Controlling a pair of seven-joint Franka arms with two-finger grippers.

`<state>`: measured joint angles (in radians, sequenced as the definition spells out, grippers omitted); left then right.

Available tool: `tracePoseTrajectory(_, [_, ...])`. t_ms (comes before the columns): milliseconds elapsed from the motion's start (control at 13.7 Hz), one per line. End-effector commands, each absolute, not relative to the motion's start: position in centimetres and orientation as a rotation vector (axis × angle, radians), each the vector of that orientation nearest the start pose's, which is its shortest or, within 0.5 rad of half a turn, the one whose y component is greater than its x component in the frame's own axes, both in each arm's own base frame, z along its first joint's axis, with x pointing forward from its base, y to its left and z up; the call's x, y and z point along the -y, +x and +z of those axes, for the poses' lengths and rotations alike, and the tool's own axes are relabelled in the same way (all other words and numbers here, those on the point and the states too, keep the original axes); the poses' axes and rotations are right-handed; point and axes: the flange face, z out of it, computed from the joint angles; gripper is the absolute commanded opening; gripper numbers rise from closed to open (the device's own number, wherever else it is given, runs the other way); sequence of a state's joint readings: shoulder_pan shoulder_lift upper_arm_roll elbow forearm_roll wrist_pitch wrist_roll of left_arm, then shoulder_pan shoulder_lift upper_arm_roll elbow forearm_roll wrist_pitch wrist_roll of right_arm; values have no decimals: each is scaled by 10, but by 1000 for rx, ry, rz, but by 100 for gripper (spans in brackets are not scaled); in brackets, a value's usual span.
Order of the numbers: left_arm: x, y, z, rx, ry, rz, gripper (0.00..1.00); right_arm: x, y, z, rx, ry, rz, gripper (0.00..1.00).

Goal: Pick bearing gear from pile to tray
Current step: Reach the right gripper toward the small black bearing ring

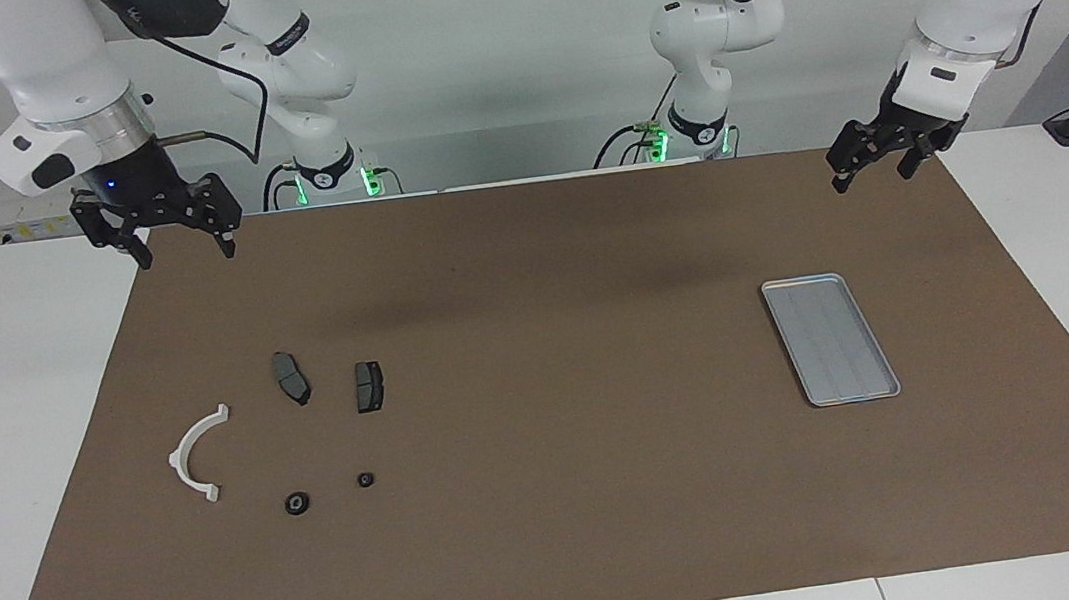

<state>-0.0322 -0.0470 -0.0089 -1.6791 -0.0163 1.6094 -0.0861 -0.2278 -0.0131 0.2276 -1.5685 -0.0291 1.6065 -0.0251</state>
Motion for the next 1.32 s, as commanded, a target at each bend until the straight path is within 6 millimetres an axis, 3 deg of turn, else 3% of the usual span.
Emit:
tracePoseTrajectory(0, [25,543,605,64,-3156,60,100,6,551,635,68,-3161,-56,100])
tracePoseTrajectory(293, [25,543,606,64,-3156,57,100,6,550,634,73,-3161,-47,100])
tracePoseTrajectory(586, [25,543,605,64,-3156,60,100,8,551,630,197,-3164,-32,100])
tracePoseTrajectory(952, [26,543,604,61,-3156,60,100,14,573,586,188,-3161,61,100])
tracePoseTrajectory(1245, [25,543,605,54,-3157,50,100,22,611,526,188,-3155,86,100])
